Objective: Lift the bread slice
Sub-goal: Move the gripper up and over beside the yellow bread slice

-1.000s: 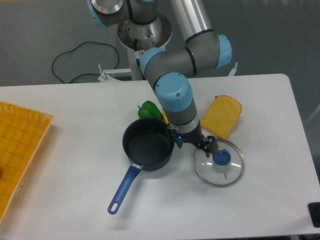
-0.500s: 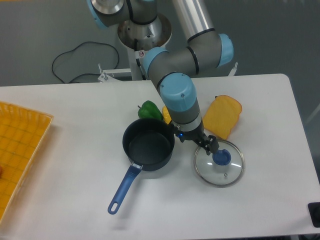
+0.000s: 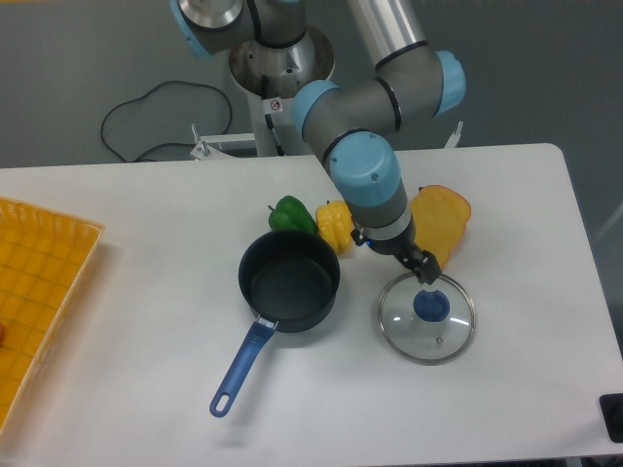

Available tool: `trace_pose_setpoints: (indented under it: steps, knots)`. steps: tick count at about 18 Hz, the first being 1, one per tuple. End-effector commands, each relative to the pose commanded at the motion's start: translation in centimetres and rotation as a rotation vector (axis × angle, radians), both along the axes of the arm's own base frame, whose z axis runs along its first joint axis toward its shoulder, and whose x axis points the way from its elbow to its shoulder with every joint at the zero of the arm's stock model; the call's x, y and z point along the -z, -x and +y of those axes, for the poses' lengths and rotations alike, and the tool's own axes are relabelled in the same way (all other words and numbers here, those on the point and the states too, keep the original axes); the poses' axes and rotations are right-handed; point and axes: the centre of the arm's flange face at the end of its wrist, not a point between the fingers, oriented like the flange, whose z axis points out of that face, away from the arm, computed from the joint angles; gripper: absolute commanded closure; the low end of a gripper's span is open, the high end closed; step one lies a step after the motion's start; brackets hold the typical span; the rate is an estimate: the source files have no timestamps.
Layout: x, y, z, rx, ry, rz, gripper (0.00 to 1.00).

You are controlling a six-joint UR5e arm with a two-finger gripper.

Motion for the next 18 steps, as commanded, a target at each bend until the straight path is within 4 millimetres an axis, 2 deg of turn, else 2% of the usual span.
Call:
trace_pose_setpoints:
  steps: [3, 9, 12, 16, 18]
  knots:
    - [0.4, 0.5, -1.6, -0.002, 0.025, -0.029, 0.0]
    - [-0.3, 1.0, -2.4, 0.282, 0.083, -0.117, 0.0]
    - [-0.9, 2.2, -3.8, 0.407, 0.099, -0.162, 0.0]
    - [-0.5, 3.7, -5.5, 0.487, -0.039, -0.212, 0.0]
    - [-0.3, 5.0, -7.2, 0.539, -0.087, -0.244, 0.0]
